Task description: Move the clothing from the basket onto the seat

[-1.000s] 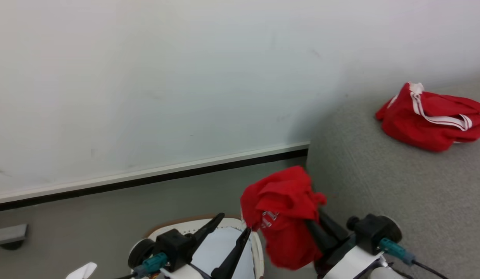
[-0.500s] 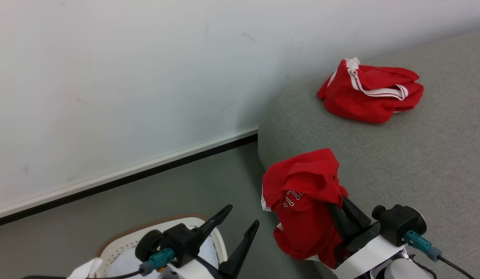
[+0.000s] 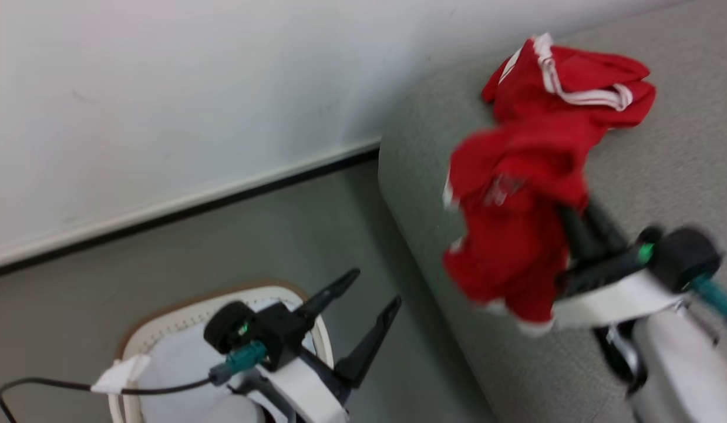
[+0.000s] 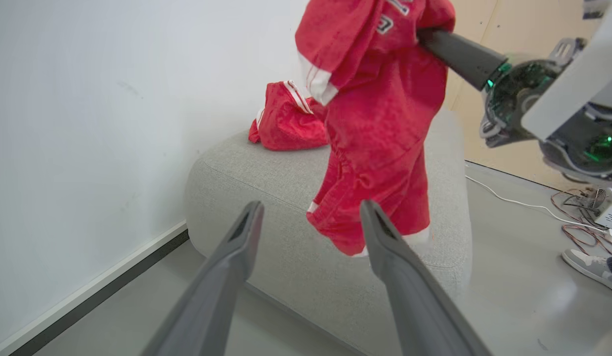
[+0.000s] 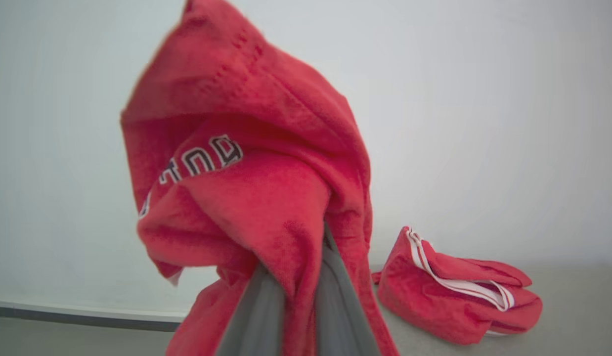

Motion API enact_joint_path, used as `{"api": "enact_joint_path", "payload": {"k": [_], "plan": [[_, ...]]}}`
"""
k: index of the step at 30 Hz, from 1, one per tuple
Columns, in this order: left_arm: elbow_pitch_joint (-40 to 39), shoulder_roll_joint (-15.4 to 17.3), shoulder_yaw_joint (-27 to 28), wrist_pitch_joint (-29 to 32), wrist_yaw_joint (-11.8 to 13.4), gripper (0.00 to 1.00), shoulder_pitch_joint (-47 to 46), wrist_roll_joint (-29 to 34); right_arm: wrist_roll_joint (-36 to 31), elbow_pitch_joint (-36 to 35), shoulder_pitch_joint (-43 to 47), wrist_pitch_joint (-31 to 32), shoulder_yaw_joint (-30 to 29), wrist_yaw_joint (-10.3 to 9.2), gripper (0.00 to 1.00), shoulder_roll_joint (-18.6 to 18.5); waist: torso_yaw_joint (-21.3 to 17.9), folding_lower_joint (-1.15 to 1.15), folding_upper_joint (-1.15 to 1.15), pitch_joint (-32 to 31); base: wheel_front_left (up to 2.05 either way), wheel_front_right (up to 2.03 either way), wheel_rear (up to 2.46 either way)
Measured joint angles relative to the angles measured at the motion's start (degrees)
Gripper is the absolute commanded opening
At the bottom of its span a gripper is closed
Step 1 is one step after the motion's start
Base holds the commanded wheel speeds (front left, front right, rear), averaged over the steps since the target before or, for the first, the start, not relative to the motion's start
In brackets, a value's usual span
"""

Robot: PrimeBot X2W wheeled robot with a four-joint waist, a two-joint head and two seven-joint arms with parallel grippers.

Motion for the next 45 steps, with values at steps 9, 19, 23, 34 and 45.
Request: {"api": "enact_joint_path", "payload": {"k": [9,19,23,34,45], "plan": [[-0.93,1.22,1.9,0.35,-1.9,1.0,-7.49,1.32,-5.5,1.38,-22.8,0.02,-19.94,0.0,0.0,-4.81,3.44,0.01,0.0,12.57,0.0,0.0,0.0],[-1.2,1.26,3.97,-1.26,-1.99,1.0,-11.62,1.68,-17.98,13.05,-44.65,6.35,-45.48,0.0,0.0,-15.59,10.42,0.02,0.0,25.26,0.0,0.0,0.0],[-1.21,0.73,4.81,-2.38,-1.27,1.0,-12.68,1.92,-23.73,17.0,-46.17,6.56,-53.77,0.0,0.0,-13.32,13.42,0.02,0.0,30.17,0.0,0.0,0.0],[3.19,-0.83,5.48,-4.91,-0.97,1.0,-12.48,2.15,-37.76,26.46,-44.34,1.48,-65.61,0.0,1.0,-7.79,20.68,0.01,-0.01,37.42,0.0,0.0,0.0],[6.16,-0.58,11.2,-6.44,1.57,1.0,-7.19,-0.32,-37.62,24.41,-33.22,0.1,-50.9,0.0,1.0,-3.26,17.63,0.0,-0.01,27.97,0.0,0.0,0.0]]}}
